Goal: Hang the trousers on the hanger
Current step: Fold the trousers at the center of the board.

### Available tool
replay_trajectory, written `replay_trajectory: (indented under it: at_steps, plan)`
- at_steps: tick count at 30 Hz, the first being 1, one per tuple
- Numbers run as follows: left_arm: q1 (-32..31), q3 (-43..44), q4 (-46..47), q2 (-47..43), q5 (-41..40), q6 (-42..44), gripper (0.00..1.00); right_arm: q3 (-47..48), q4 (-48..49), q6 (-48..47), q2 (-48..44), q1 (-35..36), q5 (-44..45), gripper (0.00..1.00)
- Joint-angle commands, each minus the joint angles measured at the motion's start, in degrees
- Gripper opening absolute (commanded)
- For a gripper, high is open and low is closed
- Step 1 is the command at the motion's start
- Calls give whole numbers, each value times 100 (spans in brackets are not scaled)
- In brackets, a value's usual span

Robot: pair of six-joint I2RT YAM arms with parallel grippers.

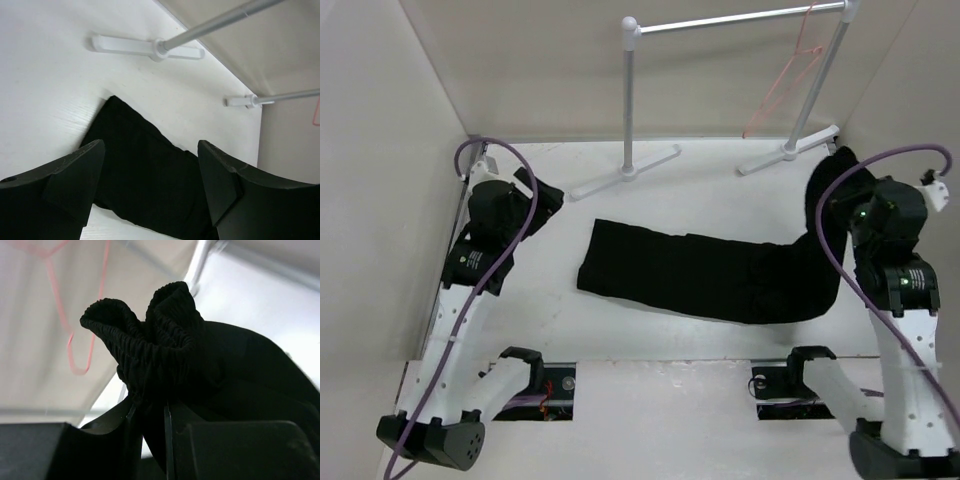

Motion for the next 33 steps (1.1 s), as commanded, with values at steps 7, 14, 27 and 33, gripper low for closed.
replay_trajectory:
  at_steps: [7, 14, 27, 33]
  plan:
    - [607, 197, -110, -171, 105, 225, 74, 1216, -252, 1262, 1745, 4435, 2814, 19]
    - [1020, 223, -48, -171, 43, 198, 74, 3290, -244, 1667, 4829, 6503, 3009, 24]
    - [1093, -21, -75, -92, -353, 268, 75, 2120, 589, 1651, 4715, 6928, 1999, 82]
    - [-436, -848, 320, 276, -528, 268, 74, -781, 1267, 870, 2385, 5620, 1350, 35]
